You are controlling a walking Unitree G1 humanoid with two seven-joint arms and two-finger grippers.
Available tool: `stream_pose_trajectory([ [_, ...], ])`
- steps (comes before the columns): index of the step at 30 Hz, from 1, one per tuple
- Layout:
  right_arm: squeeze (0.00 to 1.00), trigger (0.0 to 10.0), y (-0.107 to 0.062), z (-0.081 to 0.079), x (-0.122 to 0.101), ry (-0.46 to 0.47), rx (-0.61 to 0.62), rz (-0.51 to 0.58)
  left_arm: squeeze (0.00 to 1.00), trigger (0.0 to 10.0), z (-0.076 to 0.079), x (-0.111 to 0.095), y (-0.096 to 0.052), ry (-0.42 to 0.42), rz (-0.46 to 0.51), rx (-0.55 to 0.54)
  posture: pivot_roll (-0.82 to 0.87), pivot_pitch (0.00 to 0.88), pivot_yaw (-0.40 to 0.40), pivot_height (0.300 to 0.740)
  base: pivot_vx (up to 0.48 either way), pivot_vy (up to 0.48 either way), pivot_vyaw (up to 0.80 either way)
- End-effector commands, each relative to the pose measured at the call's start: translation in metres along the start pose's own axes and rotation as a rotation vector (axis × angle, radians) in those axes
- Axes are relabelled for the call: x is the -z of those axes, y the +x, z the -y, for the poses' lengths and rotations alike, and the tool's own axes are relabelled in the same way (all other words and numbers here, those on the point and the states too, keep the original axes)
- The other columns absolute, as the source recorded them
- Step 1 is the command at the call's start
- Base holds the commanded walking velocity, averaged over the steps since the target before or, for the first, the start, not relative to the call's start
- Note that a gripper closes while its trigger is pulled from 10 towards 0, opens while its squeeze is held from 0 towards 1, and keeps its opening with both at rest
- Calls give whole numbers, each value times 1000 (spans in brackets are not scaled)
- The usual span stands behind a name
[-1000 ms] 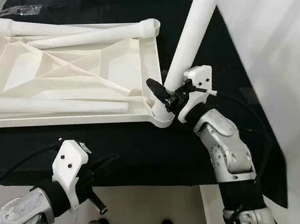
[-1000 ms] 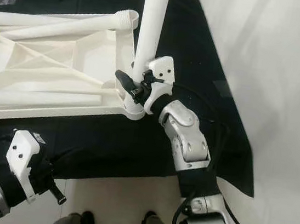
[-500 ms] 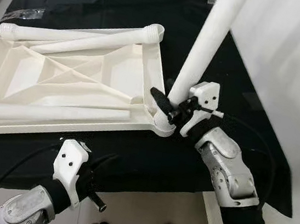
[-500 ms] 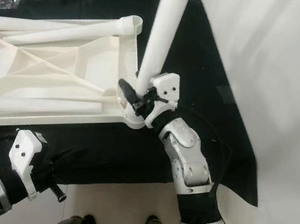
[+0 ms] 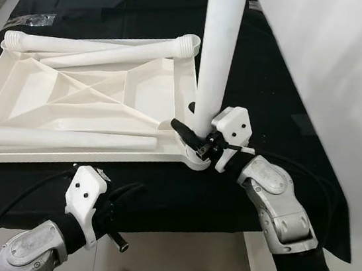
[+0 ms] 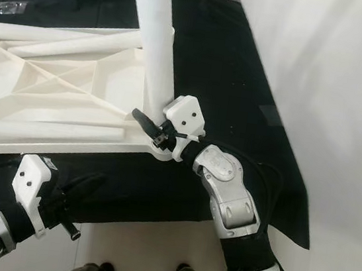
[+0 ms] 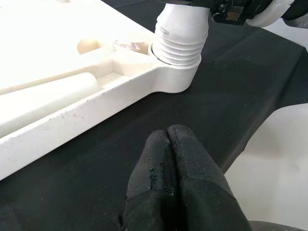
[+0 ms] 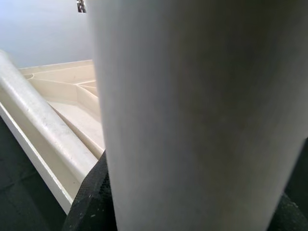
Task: Building children table
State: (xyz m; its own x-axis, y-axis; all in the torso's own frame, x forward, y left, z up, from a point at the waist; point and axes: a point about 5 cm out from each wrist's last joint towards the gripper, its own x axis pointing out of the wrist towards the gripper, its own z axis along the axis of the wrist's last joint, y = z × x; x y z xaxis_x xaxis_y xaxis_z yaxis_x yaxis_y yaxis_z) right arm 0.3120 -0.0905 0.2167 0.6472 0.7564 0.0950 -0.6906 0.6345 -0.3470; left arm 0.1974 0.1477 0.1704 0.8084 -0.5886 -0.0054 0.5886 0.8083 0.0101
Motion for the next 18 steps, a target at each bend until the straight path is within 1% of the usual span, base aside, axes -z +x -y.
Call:
stream_pose_trajectory([
  [1,0,10000,-2,-11,26,57,-56,-125,0,10000,0,6,0,-4,-19,-3,-49,232,46,740,0,0,0],
  [4,0,10000,-2,-10,26,58,-54,-127,0,10000,0,6,0,-4,-18,-3,-49,232,46,740,0,0,0],
  [5,0,10000,-1,-7,28,88,-27,-140,0,10000,0,6,1,-4,-18,-3,-49,226,42,740,0,0,0],
  [6,0,10000,-1,-7,28,88,-27,-140,0,10000,0,6,1,-4,-18,-3,-49,226,42,740,0,0,0],
  [7,0,10000,-1,-4,31,116,9,-156,0,10000,0,6,1,-5,-17,-4,-49,225,40,740,0,0,0],
  [8,0,10000,-1,-4,31,116,9,-156,0,10000,0,6,1,-5,-17,-4,-49,225,40,740,0,0,0],
  [9,0,10000,0,1,34,150,62,-175,0,10000,-1,7,2,-6,-16,-5,-51,223,39,740,0,0,0],
  [10,0,10000,0,1,34,150,62,-175,0,10000,-1,7,2,-6,-16,-5,-51,223,39,740,0,0,0],
  [11,0,10000,0,6,36,195,139,-181,0,10000,-2,7,3,-15,-15,-7,-53,221,39,740,0,0,0],
  [13,0,10000,0,7,37,204,152,-180,0,10000,-2,7,3,-17,-14,-7,-53,221,39,740,0,0,0],
  [15,0,10000,1,7,39,246,175,-179,0,10000,-3,7,4,-17,-16,-7,-56,216,39,740,0,0,0],
  [16,0,10000,1,7,39,246,175,-179,0,10000,-3,7,4,-17,-16,-7,-56,216,39,740,0,0,0],
  [18,0,10000,1,8,38,284,196,-147,0,10000,-6,8,7,-15,-18,-16,-57,206,39,740,0,0,0],
])
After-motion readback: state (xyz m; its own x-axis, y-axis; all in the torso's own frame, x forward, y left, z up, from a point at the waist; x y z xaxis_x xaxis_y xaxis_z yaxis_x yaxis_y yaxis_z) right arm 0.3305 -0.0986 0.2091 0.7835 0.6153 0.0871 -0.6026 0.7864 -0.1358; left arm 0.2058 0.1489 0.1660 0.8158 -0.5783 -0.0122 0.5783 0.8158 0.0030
